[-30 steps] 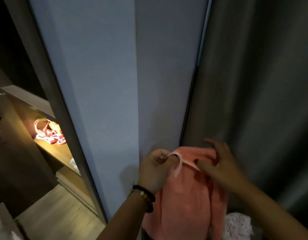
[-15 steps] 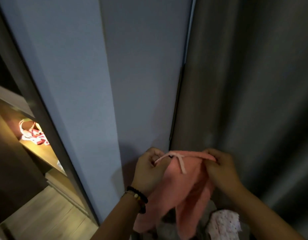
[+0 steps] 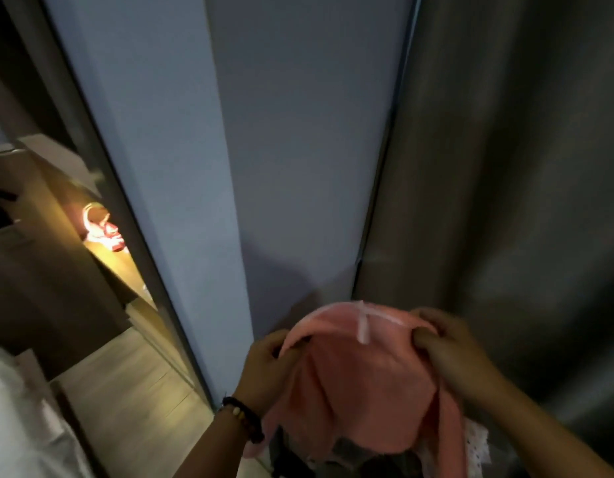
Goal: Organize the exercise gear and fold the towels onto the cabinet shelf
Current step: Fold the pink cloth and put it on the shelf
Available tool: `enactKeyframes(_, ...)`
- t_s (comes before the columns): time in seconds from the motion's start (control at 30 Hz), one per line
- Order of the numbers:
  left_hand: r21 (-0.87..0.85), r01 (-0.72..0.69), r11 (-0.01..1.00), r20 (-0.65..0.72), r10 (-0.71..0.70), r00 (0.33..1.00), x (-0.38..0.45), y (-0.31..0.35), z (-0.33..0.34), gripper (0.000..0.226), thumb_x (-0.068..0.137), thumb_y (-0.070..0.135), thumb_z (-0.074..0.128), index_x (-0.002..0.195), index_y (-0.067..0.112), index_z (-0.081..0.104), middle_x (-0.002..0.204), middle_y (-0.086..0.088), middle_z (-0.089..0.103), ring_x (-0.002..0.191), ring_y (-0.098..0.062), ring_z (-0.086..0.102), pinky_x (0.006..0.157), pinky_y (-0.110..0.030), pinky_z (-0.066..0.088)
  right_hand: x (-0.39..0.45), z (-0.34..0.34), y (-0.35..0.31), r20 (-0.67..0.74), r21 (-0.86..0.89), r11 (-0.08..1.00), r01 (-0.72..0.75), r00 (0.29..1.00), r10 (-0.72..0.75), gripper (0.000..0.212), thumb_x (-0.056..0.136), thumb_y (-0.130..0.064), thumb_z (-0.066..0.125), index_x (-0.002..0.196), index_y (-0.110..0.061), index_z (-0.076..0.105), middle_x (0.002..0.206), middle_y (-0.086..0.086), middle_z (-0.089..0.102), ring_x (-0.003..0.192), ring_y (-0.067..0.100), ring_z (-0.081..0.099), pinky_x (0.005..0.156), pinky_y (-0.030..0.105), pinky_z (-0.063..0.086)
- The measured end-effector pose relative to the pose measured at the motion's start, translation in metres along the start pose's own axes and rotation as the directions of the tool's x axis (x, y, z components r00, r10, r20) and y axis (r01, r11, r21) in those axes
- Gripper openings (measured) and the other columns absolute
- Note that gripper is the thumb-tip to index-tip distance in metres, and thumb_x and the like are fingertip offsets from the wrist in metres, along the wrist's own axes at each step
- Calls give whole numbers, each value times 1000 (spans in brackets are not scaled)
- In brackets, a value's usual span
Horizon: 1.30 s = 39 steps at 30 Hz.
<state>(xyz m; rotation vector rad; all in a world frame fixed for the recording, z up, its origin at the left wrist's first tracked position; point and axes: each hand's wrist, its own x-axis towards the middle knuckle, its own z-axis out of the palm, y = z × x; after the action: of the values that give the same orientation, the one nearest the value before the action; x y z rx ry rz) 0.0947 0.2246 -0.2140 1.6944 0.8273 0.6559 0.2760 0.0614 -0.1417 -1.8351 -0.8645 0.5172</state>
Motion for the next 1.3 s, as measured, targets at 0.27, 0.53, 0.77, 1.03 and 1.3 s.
enactKeyframes(0.27,-363,141,921,-129,-199,971,-32,0,-48,20,95,15,55,98,8,73,92,-10,75,85,-19,70,77,-32,55,-8,114,3,352,-34,999,19,936,-6,20,85,-6,64,93,-25,69,84,-8,72,77,6,66,69,21,51)
enactKeyframes(0.53,-471,118,874,-334,-301,893,-42,-28,-129,17,95,19,53,95,14,69,85,-12,69,76,-17,65,65,-24,53,1,212,-29,466,-158,965,208,878,-112,9,88,-32,65,84,-23,65,77,-7,69,70,3,63,63,22,48)
enactKeyframes(0.77,-535,125,835,-354,-356,865,-22,-72,-199,17,94,17,55,102,10,68,92,-7,70,73,-10,67,60,-20,53,31,300,-52,480,-250,941,229,873,-85,9,91,-23,61,84,-17,63,75,-5,64,65,0,55,56,13,40)
enactKeyframes(1.03,-432,229,872,-179,-332,926,14,-124,-283,18,91,9,59,101,18,71,92,6,73,86,-2,67,68,-9,48,71,404,-87,403,-125,951,283,890,-212,15,83,-24,66,73,-34,63,78,-6,61,81,4,58,64,7,40)
enactKeyframes(1.3,-320,309,896,-156,-371,915,34,-156,-337,25,97,10,52,85,27,65,79,13,66,69,12,61,66,-5,44,91,484,-106,433,-6,971,239,876,-213,22,79,-5,73,85,-26,71,88,-10,65,84,10,63,70,19,52)
